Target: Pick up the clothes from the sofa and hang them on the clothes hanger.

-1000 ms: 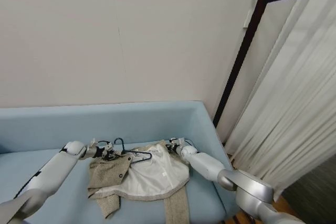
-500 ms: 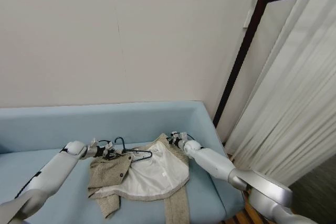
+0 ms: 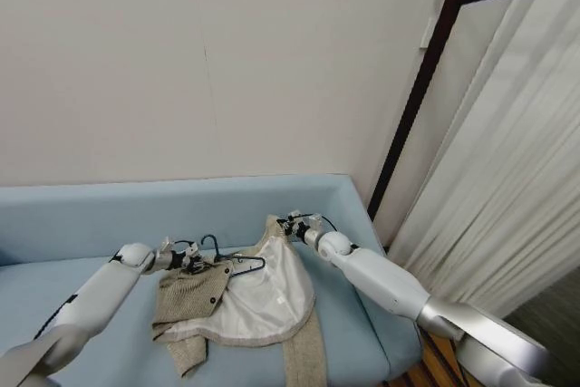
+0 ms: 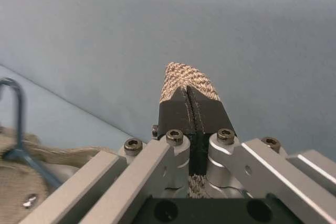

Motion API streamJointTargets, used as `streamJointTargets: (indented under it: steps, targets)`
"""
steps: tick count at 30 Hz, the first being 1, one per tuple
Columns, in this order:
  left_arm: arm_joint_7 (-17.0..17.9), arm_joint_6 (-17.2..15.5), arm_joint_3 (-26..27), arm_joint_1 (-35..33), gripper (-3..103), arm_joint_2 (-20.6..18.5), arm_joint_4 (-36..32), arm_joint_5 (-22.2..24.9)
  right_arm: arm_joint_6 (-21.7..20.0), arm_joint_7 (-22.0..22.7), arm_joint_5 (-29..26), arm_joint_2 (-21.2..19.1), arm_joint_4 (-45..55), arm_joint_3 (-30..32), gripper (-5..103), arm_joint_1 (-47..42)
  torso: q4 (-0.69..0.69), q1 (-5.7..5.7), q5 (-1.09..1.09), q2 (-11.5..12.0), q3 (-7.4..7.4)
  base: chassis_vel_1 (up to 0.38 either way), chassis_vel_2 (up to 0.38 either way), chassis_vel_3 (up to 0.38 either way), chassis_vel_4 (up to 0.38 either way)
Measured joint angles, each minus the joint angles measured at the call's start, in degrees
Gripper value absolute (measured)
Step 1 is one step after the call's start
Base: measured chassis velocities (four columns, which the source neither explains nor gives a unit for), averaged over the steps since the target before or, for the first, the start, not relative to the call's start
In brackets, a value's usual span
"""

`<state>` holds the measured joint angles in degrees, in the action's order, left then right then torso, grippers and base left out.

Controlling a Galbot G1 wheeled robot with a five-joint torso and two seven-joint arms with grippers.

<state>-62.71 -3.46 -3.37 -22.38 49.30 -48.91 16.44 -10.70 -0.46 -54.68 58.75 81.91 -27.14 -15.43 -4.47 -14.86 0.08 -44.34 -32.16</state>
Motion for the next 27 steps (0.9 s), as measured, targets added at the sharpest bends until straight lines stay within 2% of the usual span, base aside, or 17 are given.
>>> streamJointTargets:
  steps: [7,11,15,22,27]
  targets:
    - [2.9,-0.9,0.0,-0.7,8,1.1,0.0,0.2,0.4,0.0,3.1,-0.6,5.9,-0.3,0,-0.8,0.01,0.0,0.0,0.0,0.0,0.0,0.0,0.0,0.0]
    - [6.0,-1.2,-0.8,0.0,8,3.1,1.0,1.1,1.1,0.7,4.9,1.0,9.3,-1.0,0,-1.5,0.02,0.0,-0.01,0.0,-0.01,0.0,0.0,0.0,0.0]
    - [7.7,-1.4,-1.3,1.4,8,5.3,2.2,1.9,1.2,1.0,5.4,1.8,11.9,-1.5,0,-1.7,0.0,0.0,0.0,0.0,0.0,0.0,0.0,0.0,0.0]
    - [8.0,-1.4,-1.9,2.9,8,7.4,4.0,2.1,1.8,1.4,6.9,1.8,17.2,-3.1,0,-3.5,0.0,0.0,0.0,0.0,0.0,0.0,0.0,0.0,0.0]
    - [8.0,-1.4,-1.8,3.1,8,8.9,5.5,2.2,3.1,0.6,12.0,1.5,18.6,-6.4,0,-7.8,0.01,0.0,-0.01,0.0,0.0,0.0,0.0,0.0,0.0]
